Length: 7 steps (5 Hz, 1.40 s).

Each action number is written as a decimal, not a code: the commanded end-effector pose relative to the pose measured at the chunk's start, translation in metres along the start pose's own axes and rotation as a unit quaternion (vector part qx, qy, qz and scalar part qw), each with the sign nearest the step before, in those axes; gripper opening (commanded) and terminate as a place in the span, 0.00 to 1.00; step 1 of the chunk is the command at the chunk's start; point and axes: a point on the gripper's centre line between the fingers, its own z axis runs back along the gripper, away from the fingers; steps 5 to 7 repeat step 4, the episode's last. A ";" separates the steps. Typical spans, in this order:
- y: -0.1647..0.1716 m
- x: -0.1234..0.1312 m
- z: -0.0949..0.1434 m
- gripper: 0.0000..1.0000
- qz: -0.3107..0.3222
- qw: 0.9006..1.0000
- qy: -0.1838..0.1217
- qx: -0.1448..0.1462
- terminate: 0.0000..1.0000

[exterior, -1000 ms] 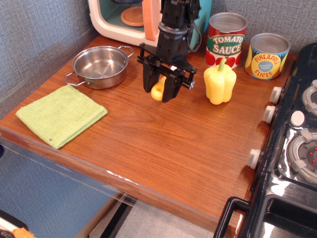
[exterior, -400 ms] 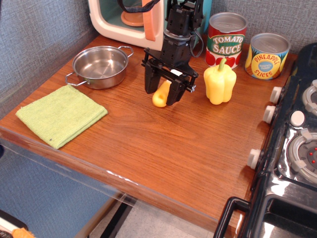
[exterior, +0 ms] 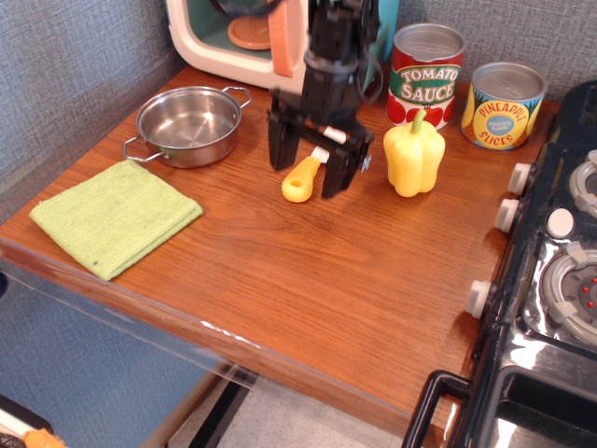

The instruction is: Move the knife between the pot and the pepper.

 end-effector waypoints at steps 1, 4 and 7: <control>0.019 -0.034 0.071 1.00 0.049 0.992 -0.117 -0.014 0.00; 0.021 -0.038 0.070 1.00 0.059 0.991 -0.115 -0.018 1.00; 0.021 -0.038 0.070 1.00 0.059 0.991 -0.115 -0.018 1.00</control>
